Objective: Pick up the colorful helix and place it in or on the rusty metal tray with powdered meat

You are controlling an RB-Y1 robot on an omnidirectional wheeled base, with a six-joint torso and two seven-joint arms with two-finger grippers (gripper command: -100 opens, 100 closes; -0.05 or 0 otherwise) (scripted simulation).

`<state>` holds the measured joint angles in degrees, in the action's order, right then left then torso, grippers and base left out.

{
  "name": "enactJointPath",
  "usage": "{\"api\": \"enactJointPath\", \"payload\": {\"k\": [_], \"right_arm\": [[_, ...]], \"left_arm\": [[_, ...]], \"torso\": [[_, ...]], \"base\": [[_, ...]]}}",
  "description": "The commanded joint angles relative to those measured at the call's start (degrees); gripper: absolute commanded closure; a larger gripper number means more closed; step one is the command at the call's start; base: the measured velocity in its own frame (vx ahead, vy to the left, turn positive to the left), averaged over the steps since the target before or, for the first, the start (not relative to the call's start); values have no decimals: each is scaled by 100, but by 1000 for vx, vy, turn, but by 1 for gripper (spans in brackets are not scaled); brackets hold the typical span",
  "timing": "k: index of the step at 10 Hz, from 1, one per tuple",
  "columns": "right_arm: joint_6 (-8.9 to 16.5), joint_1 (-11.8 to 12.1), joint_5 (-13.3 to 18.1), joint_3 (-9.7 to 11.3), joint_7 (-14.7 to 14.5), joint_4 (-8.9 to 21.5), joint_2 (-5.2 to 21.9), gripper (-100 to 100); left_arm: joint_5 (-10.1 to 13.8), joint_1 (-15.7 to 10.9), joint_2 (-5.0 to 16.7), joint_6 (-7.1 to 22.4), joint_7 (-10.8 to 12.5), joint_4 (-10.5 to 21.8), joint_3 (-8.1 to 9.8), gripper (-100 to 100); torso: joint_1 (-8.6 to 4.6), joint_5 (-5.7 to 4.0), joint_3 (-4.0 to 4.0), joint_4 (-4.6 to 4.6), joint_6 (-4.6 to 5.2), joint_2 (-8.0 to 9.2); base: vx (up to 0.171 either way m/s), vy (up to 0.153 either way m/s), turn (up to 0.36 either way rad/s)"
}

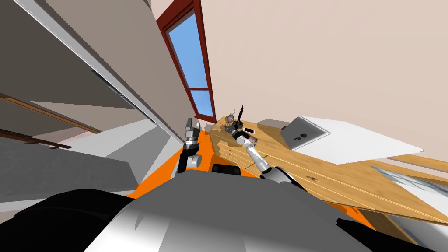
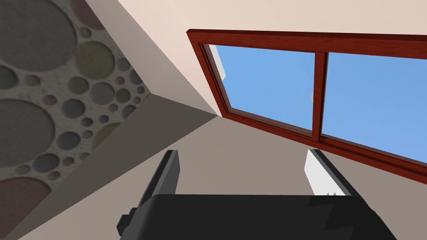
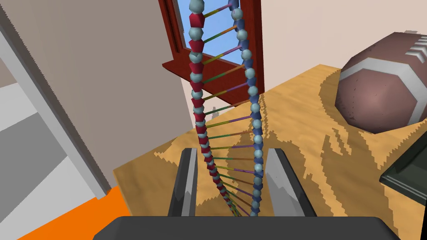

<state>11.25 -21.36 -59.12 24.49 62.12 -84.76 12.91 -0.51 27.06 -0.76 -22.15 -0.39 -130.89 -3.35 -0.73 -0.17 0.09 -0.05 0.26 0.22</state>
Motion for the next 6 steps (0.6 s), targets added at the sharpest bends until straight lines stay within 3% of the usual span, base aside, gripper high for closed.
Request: {"api": "enactJointPath", "payload": {"k": [1, 6], "right_arm": [[167, -45, 23, -86, 131, -70, 58, 100], [650, -292, -270, -186, 588, -406, 476, 100]], "left_arm": [[0, 0, 0, 0, 0, 0, 0, 0], [0, 0, 0, 0, 0, 0, 0, 0]], "torso": [[0, 0, 0, 0, 0, 0], [-19, -8, -4, -2, -1, -6]], "base": [[-57, -119, -15], [-55, -145, -46]]}}
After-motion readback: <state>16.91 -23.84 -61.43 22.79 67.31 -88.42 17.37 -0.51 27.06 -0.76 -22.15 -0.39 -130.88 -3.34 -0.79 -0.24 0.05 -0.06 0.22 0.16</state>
